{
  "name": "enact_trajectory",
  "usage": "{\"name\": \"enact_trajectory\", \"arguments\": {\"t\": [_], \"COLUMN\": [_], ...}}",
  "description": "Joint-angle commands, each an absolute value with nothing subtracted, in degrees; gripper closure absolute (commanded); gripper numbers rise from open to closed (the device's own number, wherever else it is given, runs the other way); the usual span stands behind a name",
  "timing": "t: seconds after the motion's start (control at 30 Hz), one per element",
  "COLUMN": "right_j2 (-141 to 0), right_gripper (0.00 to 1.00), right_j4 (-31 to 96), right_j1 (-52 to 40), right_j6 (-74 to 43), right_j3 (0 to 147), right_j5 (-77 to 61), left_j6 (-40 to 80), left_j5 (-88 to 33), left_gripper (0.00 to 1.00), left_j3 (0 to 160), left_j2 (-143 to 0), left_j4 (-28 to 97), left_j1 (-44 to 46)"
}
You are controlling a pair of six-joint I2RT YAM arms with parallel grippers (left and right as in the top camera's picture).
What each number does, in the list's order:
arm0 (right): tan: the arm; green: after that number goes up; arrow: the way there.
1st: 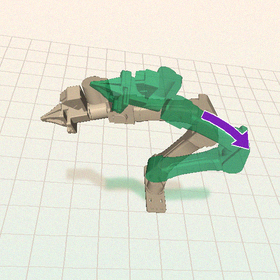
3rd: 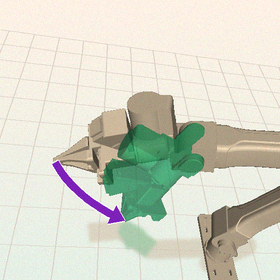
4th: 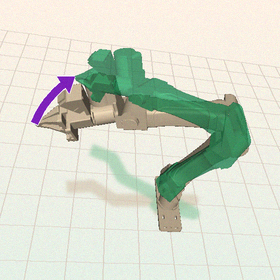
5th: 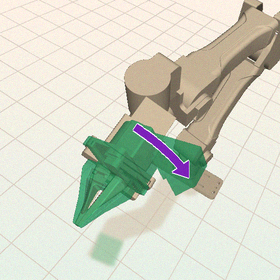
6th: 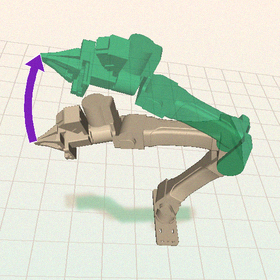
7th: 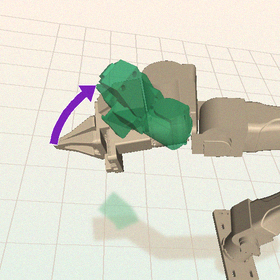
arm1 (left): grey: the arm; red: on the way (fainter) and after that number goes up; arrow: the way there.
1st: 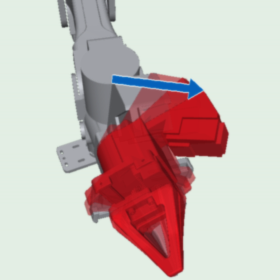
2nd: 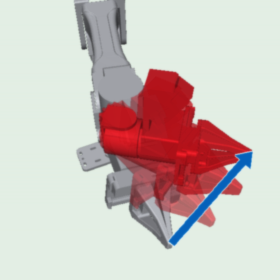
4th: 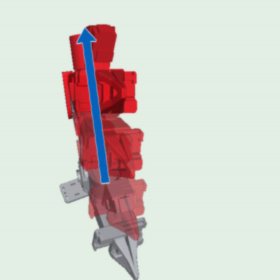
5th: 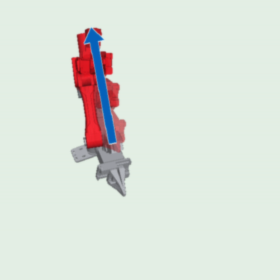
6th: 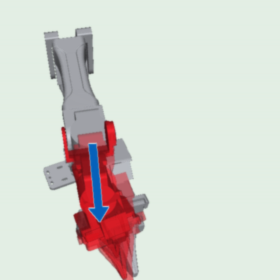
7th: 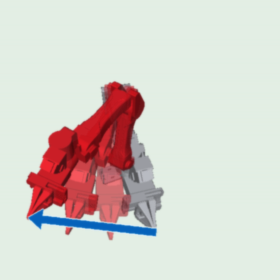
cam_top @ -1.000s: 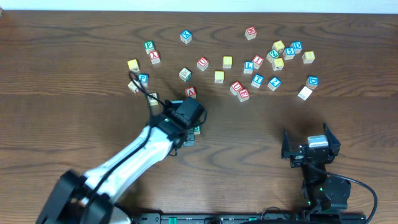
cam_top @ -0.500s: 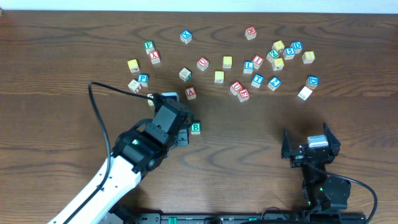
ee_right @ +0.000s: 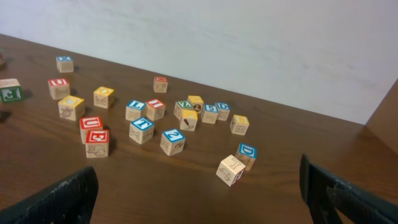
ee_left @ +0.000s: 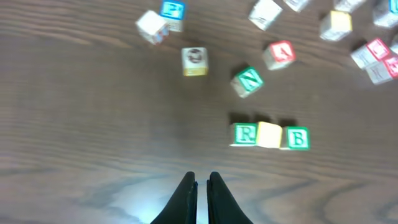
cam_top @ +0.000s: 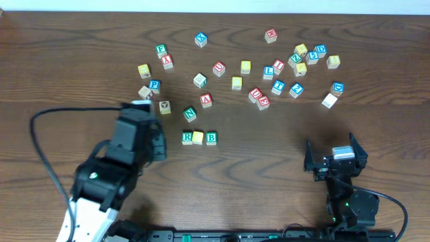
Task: Spell out ROBOT
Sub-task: 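Retract the left gripper back and left away from the ROB row, then swing the right gripper up and over the back of the pile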
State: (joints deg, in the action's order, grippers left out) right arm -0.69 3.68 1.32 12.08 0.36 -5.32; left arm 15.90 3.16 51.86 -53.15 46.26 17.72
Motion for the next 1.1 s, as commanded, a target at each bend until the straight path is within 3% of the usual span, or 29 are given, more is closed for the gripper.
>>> {"name": "enact_trajectory", "arguments": {"t": [0.0, 0.1, 0.2, 0.27, 1.07], "right_j2": [-0.38, -0.38, -0.38, -0.38, -0.38], "right_gripper": [0.01, 0.01, 0.01, 0.01, 0.01], "right_j4": [3.99, 3.99, 3.99, 3.99, 3.97], "right_j1": [1.50, 1.50, 1.52, 1.50, 1.50], "right_j6": [11.18, 11.18, 11.18, 11.18, 11.18], "right_j3": [0.32, 0.32, 0.32, 0.32, 0.32], "right_j5": [-5.08, -5.08, -5.08, -5.08, -5.08], "left_j6": [12.49, 12.47, 12.49, 12.51, 12.51], "left_j5": [1.41, 1.48, 1.76, 2.07, 2.11], "left_gripper": [0.90, 0.61, 0.13, 0.01, 0.00], "left_j3": [53.56, 53.56, 53.56, 53.56, 53.54], "left_j2": [-51.27, -50.96, -50.96, -50.96, -52.10], "left_j4": [47.51, 47.79, 47.70, 47.70, 47.75], "left_j1": [12.43, 9.76, 8.25, 7.92, 7.94]}}
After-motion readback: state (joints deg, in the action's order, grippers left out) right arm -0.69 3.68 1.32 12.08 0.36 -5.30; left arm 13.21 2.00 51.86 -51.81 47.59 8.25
